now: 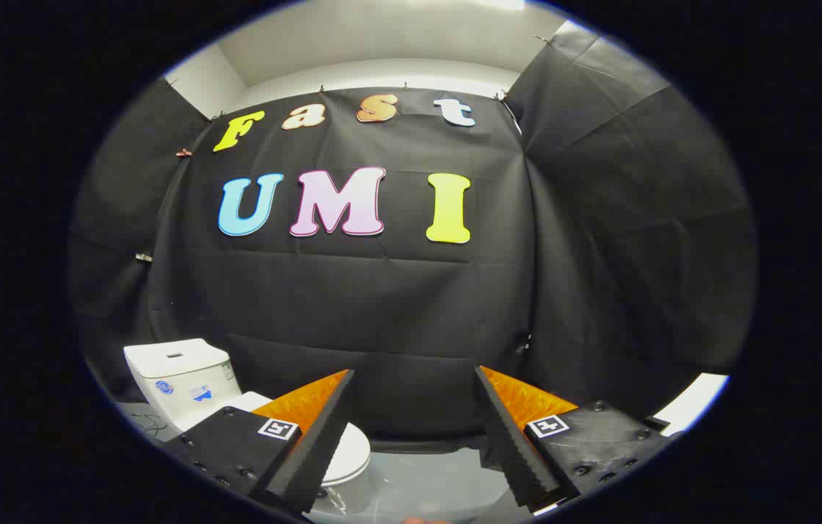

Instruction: Open the toilet lid.

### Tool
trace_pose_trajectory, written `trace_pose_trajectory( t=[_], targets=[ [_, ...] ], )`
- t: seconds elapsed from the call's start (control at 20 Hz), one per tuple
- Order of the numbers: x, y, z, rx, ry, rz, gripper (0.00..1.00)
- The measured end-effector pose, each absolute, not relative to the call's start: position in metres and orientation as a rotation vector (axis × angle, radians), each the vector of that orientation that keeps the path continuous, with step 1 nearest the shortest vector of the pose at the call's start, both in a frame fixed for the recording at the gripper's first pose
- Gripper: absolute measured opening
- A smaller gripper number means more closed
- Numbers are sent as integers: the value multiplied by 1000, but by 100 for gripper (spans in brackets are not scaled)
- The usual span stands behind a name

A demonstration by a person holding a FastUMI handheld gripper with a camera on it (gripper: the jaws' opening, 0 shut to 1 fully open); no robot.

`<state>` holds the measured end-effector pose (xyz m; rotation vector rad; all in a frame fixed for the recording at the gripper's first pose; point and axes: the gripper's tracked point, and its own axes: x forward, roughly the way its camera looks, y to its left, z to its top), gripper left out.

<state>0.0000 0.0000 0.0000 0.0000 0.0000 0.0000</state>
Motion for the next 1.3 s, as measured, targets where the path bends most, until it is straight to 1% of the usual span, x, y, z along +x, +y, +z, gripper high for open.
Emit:
trace_pose_trajectory(
  t=[0.9,1.3],
  targets=[
    [-4,22,-6,-61,8,60,98],
    [0,12,-14,-21,37,42,98]
  ],
)
